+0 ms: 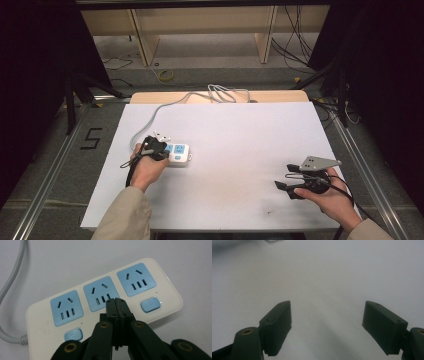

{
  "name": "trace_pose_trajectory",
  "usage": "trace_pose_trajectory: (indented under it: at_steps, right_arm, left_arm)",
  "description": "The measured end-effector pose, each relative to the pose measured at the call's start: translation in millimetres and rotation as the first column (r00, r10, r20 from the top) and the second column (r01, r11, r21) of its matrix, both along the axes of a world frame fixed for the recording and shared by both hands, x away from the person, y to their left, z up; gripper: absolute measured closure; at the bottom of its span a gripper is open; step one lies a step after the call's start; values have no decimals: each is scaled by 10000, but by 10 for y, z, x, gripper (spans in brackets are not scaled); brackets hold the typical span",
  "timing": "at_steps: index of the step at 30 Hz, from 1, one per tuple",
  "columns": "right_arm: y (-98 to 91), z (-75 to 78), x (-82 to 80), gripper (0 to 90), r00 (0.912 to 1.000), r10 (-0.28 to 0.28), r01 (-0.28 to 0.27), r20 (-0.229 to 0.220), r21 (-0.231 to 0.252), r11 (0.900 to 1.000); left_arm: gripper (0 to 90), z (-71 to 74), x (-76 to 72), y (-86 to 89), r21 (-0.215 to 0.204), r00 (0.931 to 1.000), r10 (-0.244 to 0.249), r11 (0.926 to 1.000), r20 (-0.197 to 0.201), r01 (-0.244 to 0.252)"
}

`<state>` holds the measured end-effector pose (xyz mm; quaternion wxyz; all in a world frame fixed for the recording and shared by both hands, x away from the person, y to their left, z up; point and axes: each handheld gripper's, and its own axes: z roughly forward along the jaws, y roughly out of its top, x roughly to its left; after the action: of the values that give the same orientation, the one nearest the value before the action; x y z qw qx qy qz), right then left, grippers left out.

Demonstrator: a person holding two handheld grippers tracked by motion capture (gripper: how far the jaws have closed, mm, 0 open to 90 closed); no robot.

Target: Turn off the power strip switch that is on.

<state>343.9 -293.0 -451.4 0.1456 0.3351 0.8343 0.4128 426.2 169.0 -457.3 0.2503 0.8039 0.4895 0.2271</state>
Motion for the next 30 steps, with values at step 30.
trace_pose_trajectory:
  at_steps: [30]
  right_arm:
    - [1,-2,0,236,10000,65,-65,4,-33,10000]
  left_arm:
    - [900,4,4,4,24,10000,-70,10000,-37,70]
